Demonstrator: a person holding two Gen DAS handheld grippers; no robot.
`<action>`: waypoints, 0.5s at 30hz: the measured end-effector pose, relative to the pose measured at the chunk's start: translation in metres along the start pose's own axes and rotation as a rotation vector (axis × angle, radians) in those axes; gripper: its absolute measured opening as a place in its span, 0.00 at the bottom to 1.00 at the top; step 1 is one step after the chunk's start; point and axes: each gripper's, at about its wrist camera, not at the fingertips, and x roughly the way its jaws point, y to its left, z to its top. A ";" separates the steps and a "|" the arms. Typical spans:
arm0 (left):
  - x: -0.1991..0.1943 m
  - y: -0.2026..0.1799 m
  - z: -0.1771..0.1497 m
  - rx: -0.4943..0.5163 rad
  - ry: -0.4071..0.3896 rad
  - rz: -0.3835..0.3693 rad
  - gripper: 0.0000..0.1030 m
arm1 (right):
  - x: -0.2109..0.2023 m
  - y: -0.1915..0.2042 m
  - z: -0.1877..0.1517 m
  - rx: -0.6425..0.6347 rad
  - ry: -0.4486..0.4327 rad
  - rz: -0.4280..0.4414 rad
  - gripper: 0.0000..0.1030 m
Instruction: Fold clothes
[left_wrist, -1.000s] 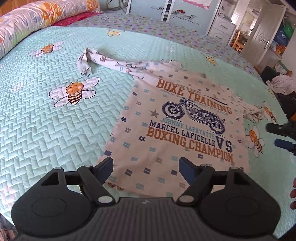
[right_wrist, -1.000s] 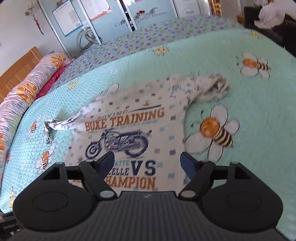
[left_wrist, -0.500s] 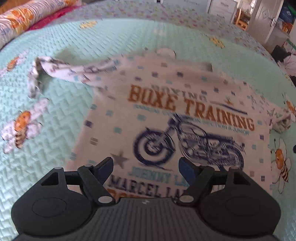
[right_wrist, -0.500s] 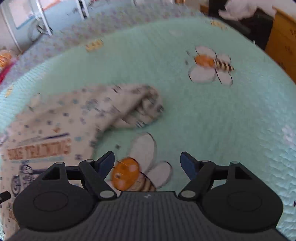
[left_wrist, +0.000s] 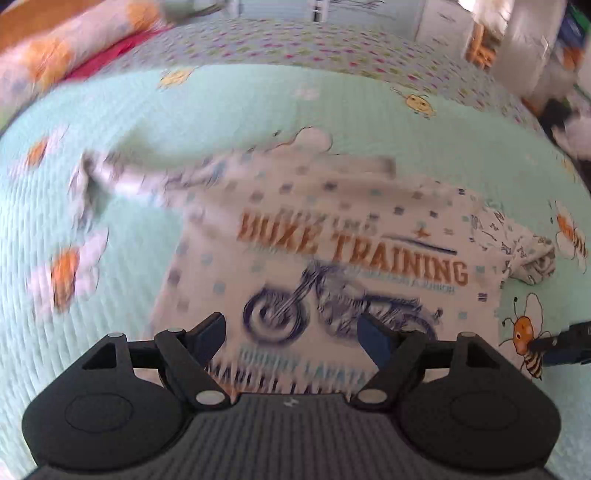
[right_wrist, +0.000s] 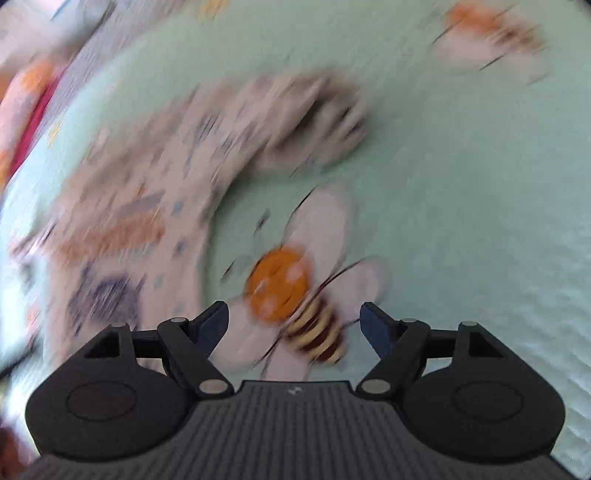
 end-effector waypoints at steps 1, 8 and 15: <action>-0.006 -0.012 0.013 0.042 -0.010 -0.032 0.69 | -0.001 -0.001 0.002 -0.008 0.007 0.029 0.79; -0.060 -0.098 0.021 0.315 -0.224 -0.147 0.52 | -0.012 -0.010 0.012 -0.062 0.052 0.233 0.84; -0.028 -0.104 0.036 -0.007 0.089 0.081 0.47 | -0.026 -0.007 0.020 -0.176 0.082 0.391 0.84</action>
